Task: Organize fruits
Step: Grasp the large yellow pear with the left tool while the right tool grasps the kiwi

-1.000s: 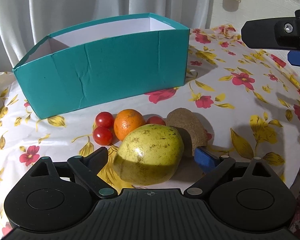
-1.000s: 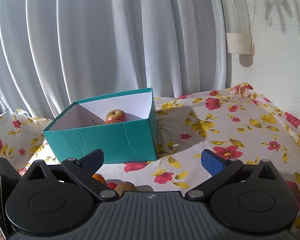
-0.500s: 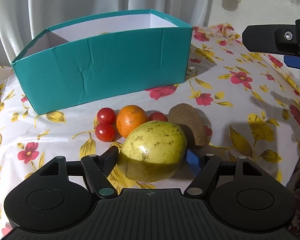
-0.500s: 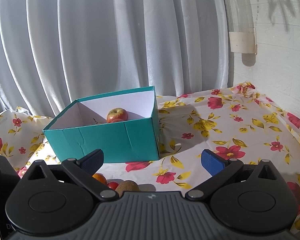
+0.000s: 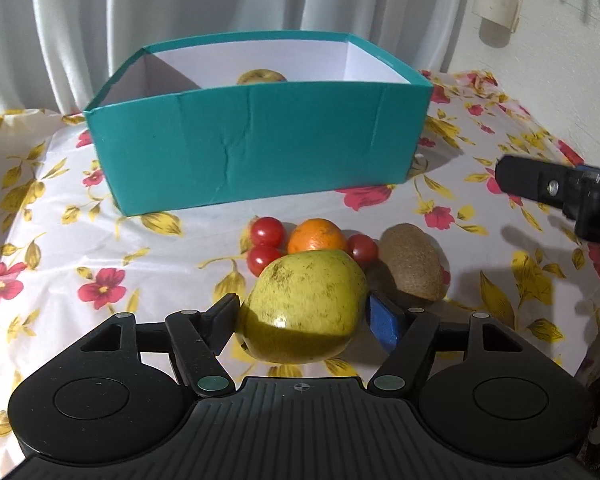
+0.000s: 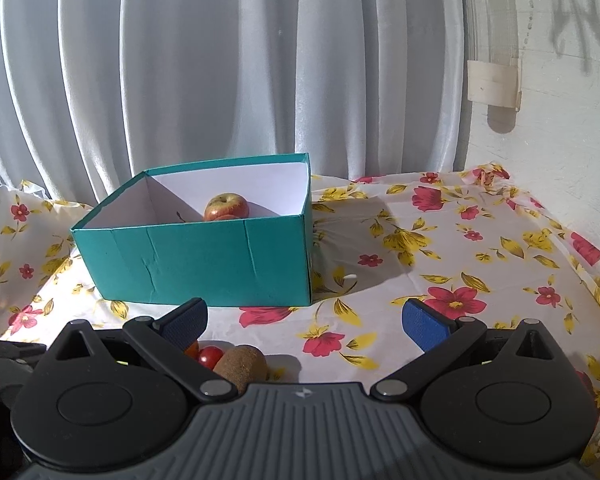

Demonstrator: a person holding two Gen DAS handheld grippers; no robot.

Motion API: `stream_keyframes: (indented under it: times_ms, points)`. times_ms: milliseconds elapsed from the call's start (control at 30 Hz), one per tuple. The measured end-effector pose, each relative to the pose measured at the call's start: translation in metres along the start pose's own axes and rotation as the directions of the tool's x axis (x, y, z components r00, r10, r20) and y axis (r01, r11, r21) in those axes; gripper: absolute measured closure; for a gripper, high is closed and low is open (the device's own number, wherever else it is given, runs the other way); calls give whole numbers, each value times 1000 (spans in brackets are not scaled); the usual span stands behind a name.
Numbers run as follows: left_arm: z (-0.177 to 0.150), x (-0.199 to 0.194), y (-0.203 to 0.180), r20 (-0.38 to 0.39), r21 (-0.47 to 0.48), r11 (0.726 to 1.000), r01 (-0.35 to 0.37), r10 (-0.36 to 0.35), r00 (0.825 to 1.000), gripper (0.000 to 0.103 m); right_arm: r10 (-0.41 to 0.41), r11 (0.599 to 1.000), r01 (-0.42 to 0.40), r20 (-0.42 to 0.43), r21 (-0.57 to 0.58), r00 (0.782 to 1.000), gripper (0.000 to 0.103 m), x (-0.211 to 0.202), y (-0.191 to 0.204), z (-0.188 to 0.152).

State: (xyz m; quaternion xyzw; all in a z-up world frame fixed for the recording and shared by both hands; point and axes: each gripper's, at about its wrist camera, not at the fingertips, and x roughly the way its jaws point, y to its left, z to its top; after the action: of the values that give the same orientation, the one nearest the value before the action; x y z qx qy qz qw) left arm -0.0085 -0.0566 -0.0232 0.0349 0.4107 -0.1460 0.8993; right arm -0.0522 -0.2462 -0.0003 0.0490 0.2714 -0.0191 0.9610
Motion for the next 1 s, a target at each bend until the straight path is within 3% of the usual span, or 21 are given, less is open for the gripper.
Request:
stream_keyframes:
  times_ms: [200,300,500,700,833,1000]
  points:
    - [5,-21,22,40,-47,998,-50,52,998,30,16,999,-19,-80,-34,997,0,27,18,-15]
    - [6,-28,26,54,-53,997,-63,66,996,30,28,998,-34,-124,-46,992,8,41,29,-21]
    - [6,-36,36,61,-73,994,-86,90,994,30,44,997,-55,-190,-50,981,13,65,43,-29]
    - [4,-37,43,55,-87,991,-98,103,993,30,53,996,-68,-238,-57,970,24,79,50,-36]
    - [4,-37,44,54,-87,991,-97,102,993,30,58,996,-74,-261,-53,963,42,85,51,-38]
    - [4,-36,45,55,-89,992,-90,95,994,30,44,994,-68,-247,-88,968,50,85,53,-39]
